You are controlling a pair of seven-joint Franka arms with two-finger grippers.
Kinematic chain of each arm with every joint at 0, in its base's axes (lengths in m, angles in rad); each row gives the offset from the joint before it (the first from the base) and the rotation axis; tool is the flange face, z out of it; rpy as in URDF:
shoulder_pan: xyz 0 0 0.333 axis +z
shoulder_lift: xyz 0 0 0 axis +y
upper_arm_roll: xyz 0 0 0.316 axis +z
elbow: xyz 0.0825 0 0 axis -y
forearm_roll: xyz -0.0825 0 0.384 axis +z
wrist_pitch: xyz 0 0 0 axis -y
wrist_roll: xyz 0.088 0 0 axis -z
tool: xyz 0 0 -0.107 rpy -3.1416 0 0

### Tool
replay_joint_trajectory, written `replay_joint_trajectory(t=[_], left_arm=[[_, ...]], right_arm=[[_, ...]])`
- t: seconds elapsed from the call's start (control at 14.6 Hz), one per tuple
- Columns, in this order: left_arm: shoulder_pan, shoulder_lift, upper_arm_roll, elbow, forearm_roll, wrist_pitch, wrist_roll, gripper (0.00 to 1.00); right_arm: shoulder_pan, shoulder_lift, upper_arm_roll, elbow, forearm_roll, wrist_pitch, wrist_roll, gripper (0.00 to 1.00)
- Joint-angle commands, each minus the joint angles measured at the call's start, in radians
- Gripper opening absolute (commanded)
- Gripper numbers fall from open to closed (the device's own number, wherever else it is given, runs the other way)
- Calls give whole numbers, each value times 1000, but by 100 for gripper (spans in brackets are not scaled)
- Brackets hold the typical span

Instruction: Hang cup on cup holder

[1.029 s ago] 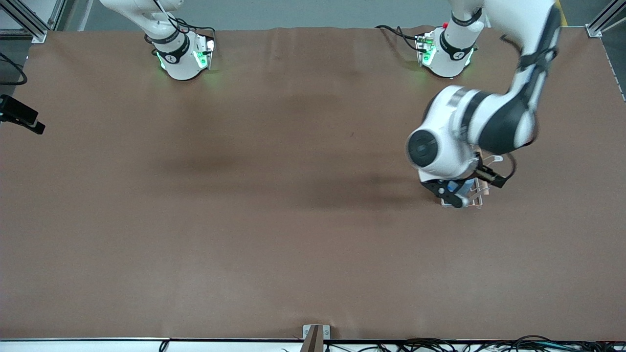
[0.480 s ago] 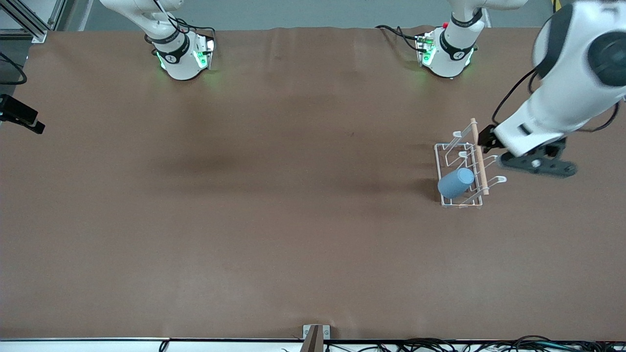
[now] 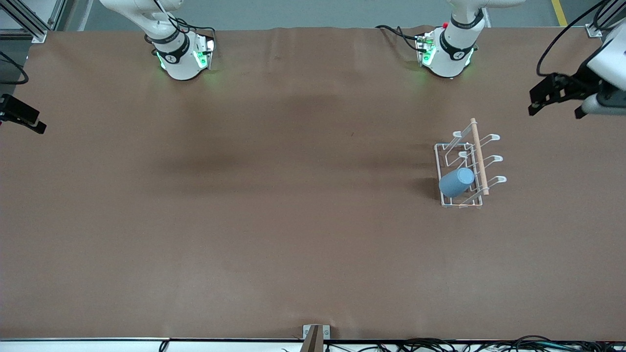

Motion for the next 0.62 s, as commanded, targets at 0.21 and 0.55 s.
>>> replay_joint_trajectory(t=[0.21,0.55], left_arm=[[6,60,-4,92,-11,11,-21,100],[8,108,-8,151,-1,-7,-108,100]], right_arm=[[-2,7,-2,17,-17,-15,-4,100],[-2,7,-2,17,-17,-15,-3,100]])
